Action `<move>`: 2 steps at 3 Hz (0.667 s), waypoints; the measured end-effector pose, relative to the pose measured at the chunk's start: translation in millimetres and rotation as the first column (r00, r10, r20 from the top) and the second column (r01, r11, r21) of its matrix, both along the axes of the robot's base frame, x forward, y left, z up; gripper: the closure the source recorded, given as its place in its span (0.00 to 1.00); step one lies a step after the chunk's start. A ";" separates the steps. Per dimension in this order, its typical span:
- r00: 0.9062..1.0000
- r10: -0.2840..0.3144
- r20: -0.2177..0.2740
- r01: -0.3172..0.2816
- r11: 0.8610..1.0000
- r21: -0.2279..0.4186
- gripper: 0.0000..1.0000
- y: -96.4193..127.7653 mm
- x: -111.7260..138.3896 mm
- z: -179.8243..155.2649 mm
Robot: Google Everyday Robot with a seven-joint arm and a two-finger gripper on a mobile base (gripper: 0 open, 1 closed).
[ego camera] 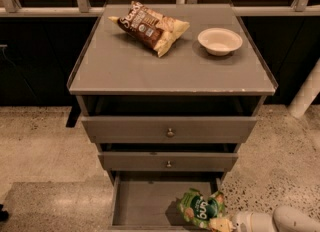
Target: Pick green rice chip bag from bottom drawer and place on counter
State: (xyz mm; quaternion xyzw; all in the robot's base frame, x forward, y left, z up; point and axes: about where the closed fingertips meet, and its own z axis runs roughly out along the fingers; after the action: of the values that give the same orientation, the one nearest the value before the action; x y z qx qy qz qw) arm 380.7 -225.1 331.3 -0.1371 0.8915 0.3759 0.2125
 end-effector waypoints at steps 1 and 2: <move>0.997 0.054 0.062 -0.053 0.998 -0.017 1.00 -4.2 2.9 56.0; 0.983 0.157 0.097 -0.155 0.987 -0.033 1.00 -10.8 15.5 113.5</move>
Offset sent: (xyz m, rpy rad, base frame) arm 0.0240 -0.0177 0.1932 -0.0070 -0.1339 0.3214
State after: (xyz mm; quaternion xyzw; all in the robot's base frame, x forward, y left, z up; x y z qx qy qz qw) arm 396.2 -235.9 444.8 -0.2276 0.8709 0.3730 0.2249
